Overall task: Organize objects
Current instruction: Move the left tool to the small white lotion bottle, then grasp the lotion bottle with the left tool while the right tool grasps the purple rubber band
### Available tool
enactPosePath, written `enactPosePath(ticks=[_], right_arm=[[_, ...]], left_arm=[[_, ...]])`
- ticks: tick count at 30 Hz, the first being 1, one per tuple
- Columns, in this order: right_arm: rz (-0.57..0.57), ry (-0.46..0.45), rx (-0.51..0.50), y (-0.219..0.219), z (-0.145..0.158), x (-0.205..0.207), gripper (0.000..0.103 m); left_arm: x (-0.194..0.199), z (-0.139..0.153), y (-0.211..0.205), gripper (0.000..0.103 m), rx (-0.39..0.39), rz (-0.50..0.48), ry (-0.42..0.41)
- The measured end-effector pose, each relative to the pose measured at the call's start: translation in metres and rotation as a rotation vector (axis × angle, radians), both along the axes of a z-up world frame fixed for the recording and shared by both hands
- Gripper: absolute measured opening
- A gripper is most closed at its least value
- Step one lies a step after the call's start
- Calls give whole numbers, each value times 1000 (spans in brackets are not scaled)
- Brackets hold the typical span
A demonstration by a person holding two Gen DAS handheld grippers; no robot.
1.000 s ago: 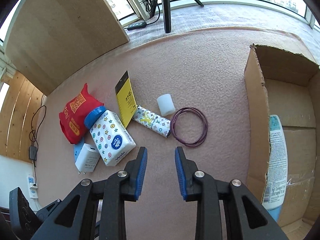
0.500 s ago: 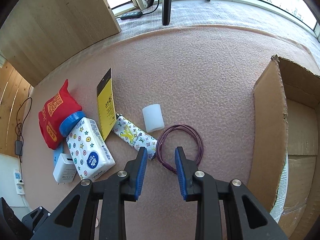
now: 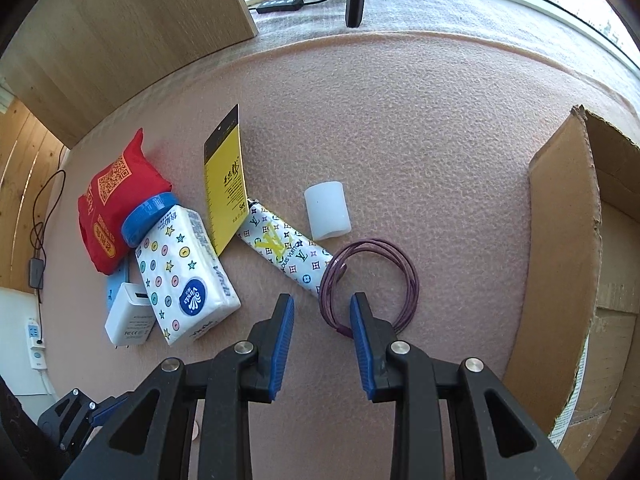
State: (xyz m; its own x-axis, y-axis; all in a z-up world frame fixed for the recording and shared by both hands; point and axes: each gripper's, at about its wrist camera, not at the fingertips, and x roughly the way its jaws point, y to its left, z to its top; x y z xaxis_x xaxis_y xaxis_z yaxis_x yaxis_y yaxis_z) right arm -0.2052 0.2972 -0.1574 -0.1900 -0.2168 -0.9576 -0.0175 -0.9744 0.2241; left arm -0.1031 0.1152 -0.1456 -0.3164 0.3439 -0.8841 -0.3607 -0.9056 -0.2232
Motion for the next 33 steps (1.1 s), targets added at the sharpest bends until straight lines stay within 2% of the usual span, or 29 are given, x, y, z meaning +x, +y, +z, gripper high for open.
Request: enactPosePath(ticks=[7,13,20,26,29,30,31,33], right_arm=[[50,-37,-15,-9,1,23,27],[97,-55,-36,-14,1,52,27],[140,-77,-64,-19,0,91,27],[120,-40,-53,-20,1,116,27],[112,22,22,-20,6,123,27],[112,43,44,-22,7,124,27],[115,53,52,-22,7,126,27],[123,57,45,-21,6,129,27]], left_arm=[[1,1,4,70,-12,-35,5],[-3,-5,8,70,-52,-65,-8],[-6,-14,10,70,-60,-66,-34],[-7,-14,13,70,-92,-82,-26],[-6,-14,15,70,-100,-96,-20],[-6,-13,16,65,-102,-96,-17],[-5,-14,16,55,-105,-96,-19],[-5,-16,18,42,-118,-95,-22]])
